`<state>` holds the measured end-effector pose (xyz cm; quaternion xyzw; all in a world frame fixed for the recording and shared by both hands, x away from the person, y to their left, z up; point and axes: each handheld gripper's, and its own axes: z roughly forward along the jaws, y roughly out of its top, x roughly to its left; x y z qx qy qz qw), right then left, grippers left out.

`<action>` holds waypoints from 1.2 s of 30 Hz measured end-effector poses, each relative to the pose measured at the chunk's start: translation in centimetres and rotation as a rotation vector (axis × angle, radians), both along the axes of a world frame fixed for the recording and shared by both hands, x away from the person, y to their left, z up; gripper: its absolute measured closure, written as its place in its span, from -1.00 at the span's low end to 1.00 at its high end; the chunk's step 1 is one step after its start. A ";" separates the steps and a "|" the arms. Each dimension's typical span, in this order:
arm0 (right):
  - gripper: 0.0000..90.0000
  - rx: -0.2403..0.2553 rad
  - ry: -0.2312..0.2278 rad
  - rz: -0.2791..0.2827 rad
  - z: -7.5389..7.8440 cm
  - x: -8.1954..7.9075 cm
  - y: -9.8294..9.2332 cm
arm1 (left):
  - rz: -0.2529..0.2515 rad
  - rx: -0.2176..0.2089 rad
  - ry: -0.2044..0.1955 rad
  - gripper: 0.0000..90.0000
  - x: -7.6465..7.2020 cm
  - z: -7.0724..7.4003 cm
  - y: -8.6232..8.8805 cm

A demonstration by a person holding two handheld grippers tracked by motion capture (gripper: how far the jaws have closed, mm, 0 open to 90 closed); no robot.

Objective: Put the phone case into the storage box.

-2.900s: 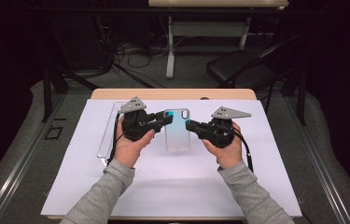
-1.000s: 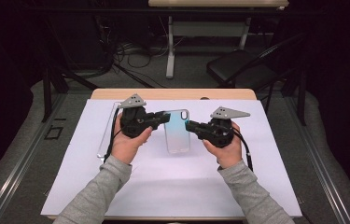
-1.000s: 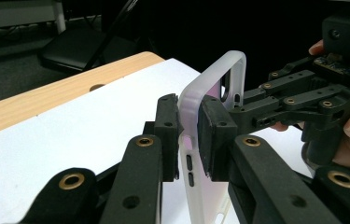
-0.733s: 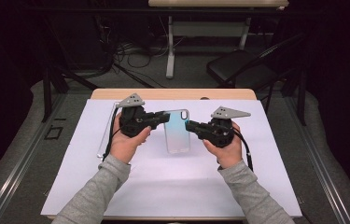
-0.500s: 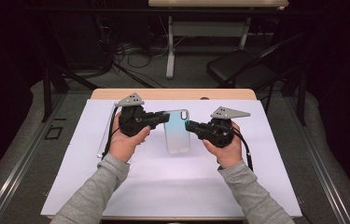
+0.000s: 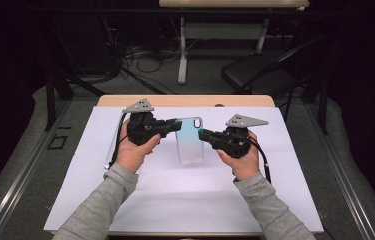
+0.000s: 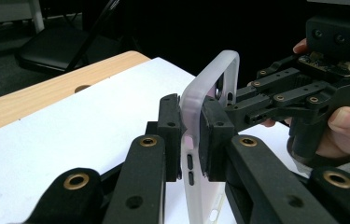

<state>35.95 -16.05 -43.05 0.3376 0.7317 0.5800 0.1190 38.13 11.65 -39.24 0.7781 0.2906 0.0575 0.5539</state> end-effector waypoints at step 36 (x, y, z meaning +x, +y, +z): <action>0.82 0.029 0.015 -0.004 -0.1 0.2 -0.1 | -0.026 0.028 -0.033 0.82 0.2 0.7 -0.3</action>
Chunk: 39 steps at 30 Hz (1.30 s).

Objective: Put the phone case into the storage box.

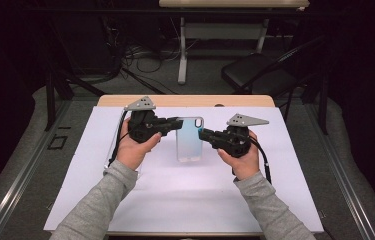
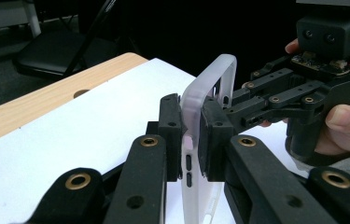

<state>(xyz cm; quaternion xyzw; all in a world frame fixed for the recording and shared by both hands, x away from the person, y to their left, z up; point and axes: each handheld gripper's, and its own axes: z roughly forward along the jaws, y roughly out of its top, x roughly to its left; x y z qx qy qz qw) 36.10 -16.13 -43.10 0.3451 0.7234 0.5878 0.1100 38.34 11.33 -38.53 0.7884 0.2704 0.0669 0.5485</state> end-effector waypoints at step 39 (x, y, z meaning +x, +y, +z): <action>0.36 -0.010 -0.017 -0.022 0.0 0.3 -0.3 | 0.098 0.010 -0.002 0.82 2.2 0.1 2.2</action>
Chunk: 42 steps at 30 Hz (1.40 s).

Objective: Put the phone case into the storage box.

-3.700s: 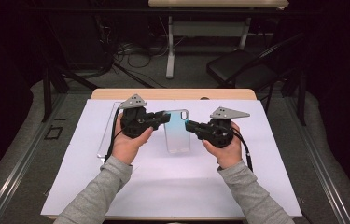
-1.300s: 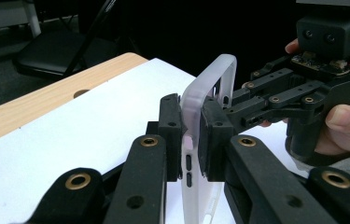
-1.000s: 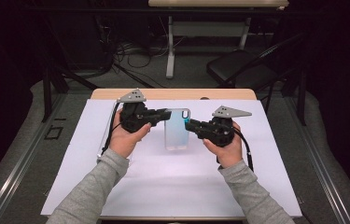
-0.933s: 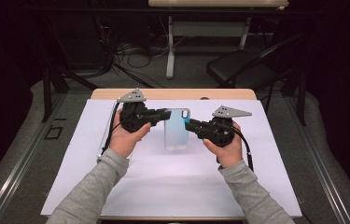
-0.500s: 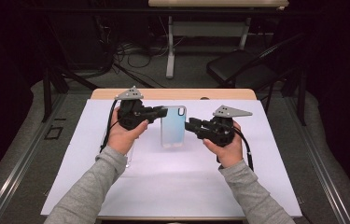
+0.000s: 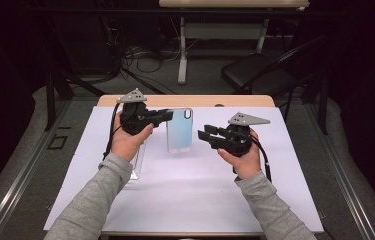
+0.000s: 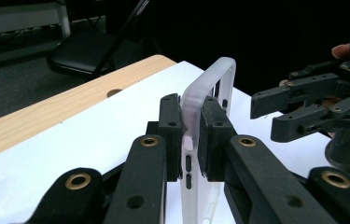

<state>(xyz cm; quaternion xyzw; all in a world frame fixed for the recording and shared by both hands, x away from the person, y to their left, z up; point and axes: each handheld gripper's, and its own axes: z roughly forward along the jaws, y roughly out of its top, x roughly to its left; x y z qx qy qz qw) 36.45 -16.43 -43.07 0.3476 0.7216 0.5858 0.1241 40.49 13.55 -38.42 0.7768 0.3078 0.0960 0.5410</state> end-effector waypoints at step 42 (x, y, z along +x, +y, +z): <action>0.05 -0.081 -0.032 -0.036 -0.2 0.5 -0.7 | 0.110 0.012 -0.026 0.82 2.9 1.7 4.4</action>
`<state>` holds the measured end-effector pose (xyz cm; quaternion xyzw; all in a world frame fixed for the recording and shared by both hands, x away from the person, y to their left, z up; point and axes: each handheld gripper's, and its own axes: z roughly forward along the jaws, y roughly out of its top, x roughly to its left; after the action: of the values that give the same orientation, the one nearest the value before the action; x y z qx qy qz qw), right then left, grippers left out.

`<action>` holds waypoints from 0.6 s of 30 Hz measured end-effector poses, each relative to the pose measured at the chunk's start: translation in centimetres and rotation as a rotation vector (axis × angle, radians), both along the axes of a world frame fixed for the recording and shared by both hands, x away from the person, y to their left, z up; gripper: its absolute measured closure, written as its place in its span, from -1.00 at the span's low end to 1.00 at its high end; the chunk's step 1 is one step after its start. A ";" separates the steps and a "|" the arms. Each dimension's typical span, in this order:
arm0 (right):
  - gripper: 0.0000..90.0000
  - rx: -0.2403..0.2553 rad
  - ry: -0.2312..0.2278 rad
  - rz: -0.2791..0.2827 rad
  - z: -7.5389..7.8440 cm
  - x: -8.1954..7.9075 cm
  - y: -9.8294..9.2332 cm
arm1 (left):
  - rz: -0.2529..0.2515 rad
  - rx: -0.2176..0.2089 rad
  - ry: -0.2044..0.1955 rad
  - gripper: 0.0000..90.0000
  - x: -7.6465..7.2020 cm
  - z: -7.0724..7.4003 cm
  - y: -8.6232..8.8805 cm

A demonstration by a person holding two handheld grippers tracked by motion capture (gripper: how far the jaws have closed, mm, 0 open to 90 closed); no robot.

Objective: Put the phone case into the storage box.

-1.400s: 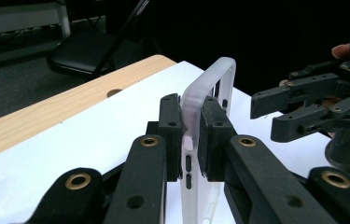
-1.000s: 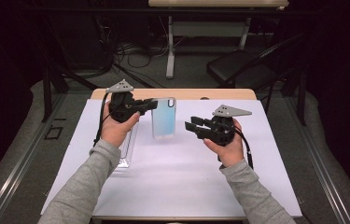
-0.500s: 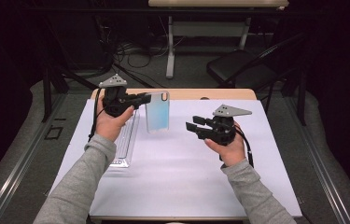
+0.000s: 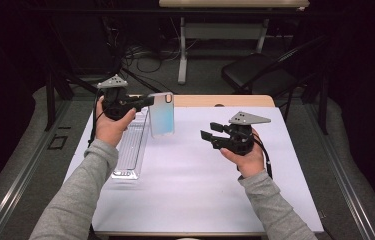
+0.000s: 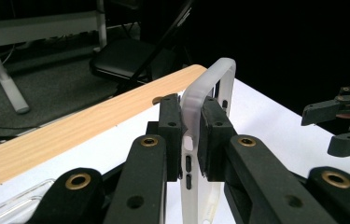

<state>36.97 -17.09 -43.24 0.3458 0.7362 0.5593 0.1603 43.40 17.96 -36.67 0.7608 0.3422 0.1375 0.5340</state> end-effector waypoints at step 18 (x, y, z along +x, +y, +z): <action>-0.27 -0.027 0.002 -0.031 -0.6 0.2 -0.1 | 0.042 0.005 -0.011 0.82 1.6 0.6 2.2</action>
<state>37.16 -17.23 -43.85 0.3555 0.7384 0.5463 0.1728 45.00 20.19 -36.07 0.7541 0.3548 0.1537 0.5308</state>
